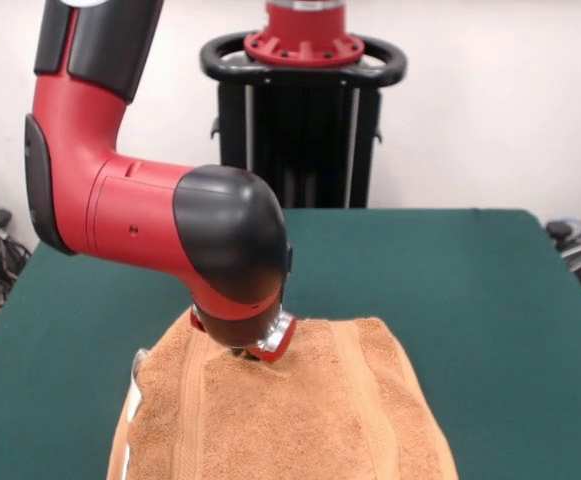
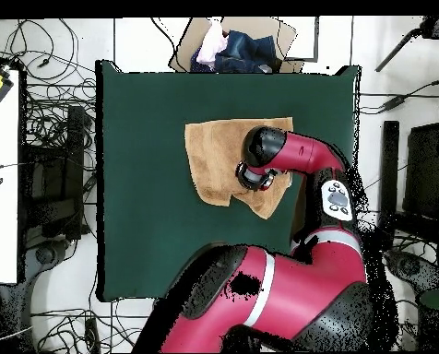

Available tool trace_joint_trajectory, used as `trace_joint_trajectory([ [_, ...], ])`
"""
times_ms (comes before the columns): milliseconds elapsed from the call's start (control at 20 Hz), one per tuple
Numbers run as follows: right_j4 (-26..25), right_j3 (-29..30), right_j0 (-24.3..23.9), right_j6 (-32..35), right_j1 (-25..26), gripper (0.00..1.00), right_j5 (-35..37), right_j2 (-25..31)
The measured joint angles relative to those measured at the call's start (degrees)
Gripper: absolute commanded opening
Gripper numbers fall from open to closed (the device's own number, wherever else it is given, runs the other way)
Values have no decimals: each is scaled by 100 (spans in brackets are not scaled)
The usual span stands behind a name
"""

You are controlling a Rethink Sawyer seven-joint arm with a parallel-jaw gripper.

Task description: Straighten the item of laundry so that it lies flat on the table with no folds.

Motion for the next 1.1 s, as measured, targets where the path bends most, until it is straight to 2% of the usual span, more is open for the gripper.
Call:
trace_joint_trajectory([
  [450,-5,98,1,0,-69,0,-52,-1],
  [800,-118,549,0,0,-371,0,-407,-6],
  [1100,-441,1141,-16,0,-685,0,-932,-41],
])
